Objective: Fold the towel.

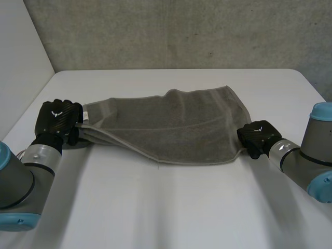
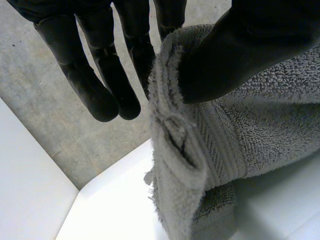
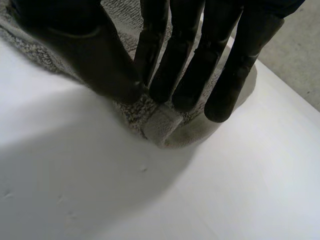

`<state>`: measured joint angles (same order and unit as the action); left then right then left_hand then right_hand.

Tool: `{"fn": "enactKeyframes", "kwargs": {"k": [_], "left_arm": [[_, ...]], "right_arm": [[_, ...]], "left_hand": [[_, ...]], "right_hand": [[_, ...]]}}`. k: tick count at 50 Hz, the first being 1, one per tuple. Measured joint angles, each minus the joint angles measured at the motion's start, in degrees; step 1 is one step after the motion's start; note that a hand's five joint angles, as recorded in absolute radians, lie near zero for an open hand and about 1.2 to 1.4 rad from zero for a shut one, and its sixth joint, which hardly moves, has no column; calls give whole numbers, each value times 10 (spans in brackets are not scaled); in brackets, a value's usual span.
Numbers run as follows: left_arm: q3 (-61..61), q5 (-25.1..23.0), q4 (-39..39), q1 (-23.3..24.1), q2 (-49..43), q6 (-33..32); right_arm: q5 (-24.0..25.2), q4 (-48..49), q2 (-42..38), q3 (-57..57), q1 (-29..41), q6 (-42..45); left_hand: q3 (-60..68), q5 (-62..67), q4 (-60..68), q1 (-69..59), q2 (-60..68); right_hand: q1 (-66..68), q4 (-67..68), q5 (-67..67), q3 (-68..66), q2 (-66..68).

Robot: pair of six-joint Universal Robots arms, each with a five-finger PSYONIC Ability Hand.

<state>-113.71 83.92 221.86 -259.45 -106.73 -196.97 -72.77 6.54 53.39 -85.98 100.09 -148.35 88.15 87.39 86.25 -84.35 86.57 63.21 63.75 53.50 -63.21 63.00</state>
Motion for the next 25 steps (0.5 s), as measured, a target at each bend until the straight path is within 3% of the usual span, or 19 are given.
{"fn": "enactKeyframes", "kwargs": {"k": [4,14,17,21,25], "left_arm": [[1,0,0,0,0,0],[2,0,0,0,-1,0],[2,0,0,0,-1,0],[3,0,0,0,-1,0],[4,0,1,0,-4,0]], "right_arm": [[-1,-4,0,1,-1,2],[-1,-9,2,-1,1,4],[-1,-10,2,-1,2,6],[-1,-11,5,-2,0,8],[0,-8,17,-5,-4,4]], "left_hand": [[0,0,0,0,0],[0,0,0,0,0],[0,0,0,0,0],[0,0,0,0,0],[0,0,0,0,0]], "right_hand": [[-101,-101,-104,97,-81],[-118,-120,-129,115,-110],[-92,-100,-98,92,-89],[121,110,117,-114,119],[129,130,134,-132,128]]}}
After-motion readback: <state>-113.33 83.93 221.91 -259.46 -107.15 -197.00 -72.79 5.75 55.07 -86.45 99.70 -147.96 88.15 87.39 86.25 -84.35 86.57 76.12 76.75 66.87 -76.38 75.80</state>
